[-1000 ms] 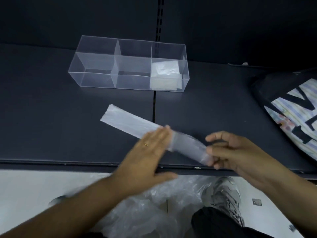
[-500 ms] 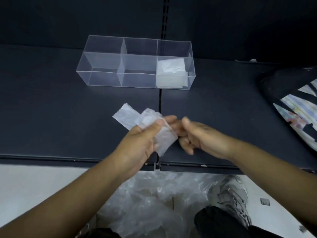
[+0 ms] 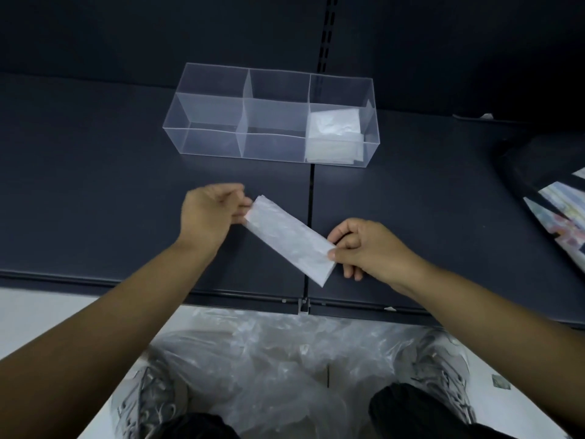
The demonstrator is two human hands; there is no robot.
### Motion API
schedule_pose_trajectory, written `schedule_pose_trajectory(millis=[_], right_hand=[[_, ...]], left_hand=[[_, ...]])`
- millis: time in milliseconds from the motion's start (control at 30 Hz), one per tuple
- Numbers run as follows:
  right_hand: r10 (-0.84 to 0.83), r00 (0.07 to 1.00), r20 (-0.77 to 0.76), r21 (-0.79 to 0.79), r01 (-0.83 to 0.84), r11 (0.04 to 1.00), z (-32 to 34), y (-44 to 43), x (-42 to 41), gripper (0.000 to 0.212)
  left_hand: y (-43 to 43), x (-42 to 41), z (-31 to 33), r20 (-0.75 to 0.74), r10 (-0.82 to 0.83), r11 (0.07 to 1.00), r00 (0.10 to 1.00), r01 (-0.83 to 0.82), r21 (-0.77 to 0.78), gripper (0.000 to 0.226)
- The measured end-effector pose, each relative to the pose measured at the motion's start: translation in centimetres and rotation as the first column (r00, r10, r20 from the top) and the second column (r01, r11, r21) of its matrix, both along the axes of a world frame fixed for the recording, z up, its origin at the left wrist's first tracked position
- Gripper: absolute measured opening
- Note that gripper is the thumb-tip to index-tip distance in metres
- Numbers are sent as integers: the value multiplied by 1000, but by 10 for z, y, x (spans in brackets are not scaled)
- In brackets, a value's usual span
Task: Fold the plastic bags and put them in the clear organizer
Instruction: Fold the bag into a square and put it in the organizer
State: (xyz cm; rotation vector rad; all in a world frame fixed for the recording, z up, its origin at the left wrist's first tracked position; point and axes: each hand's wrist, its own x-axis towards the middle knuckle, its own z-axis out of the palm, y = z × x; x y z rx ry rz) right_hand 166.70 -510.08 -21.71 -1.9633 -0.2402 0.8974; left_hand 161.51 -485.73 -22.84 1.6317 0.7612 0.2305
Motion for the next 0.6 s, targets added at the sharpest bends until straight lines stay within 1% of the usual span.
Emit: schedule_pose_trajectory(millis=[33, 67, 100, 133, 167, 200, 233, 267, 300, 367, 400, 467, 500, 533, 567, 600], right_hand=[[-3, 1000, -6, 2, 3, 1000, -1, 0, 1, 15], [-4, 1000, -13, 3, 4, 1000, -1, -1, 1, 15], [-7, 1000, -23, 3, 7, 1000, -1, 0, 2, 16], [-11, 999, -33, 4, 11, 1000, -1, 0, 2, 16], [-16, 999, -43, 5, 16, 1000, -1, 0, 3, 17], [-19, 999, -51, 5, 19, 1000, 1, 1, 3, 18], [-22, 998, -60, 3, 22, 1000, 2, 1, 3, 18], [-25, 997, -75, -1, 25, 1000, 5, 2, 3, 19], [-32, 995, -99, -6, 31, 999, 8, 2, 3, 19], [-56, 983, -174, -5, 56, 998, 16, 2, 1, 19], [-65, 970, -234, 15, 71, 997, 21, 2, -1, 20], [-56, 933, -356, 96, 96, 991, 33, -2, -3, 25], [-37, 922, -385, 134, 95, 986, 40, -4, -4, 27], [-11, 933, -360, 150, 70, 986, 46, -7, -4, 30], [19, 963, -269, 134, 18, 991, 49, -10, -2, 35], [58, 990, -128, 90, -46, 995, 51, -12, 2, 43]], left_hand=[[1, -5, 3, 40, 8, 978, 999, -16, 209, 24], [-3, -11, 7, 79, -33, 893, 996, -6, 449, 26], [-12, -19, 11, 113, -133, 766, 985, 29, 642, 27], [-25, -28, 13, 116, -280, 663, 953, 104, 742, 28], [-40, -37, 14, 71, -435, 596, 898, 228, 770, 33], [-54, -46, 12, -4, -561, 529, 828, 362, 767, 44], [-66, -53, 8, -89, -643, 459, 761, 476, 751, 58], [-75, -59, 4, -164, -682, 399, 712, 551, 733, 69], [-79, -63, 0, -211, -689, 360, 693, 580, 730, 76], [-81, -67, -6, -233, -661, 334, 713, 558, 760, 76], [-80, -66, -7, -215, -645, 335, 734, 524, 783, 69], [-77, -63, -8, -134, -629, 358, 766, 438, 825, 52], [-76, -63, -7, -98, -630, 379, 771, 415, 827, 46], [-74, -63, -6, -70, -634, 409, 770, 411, 815, 44], [-72, -64, -4, -53, -637, 447, 769, 424, 787, 42], [-69, -64, -1, -43, -634, 496, 772, 449, 743, 40]])
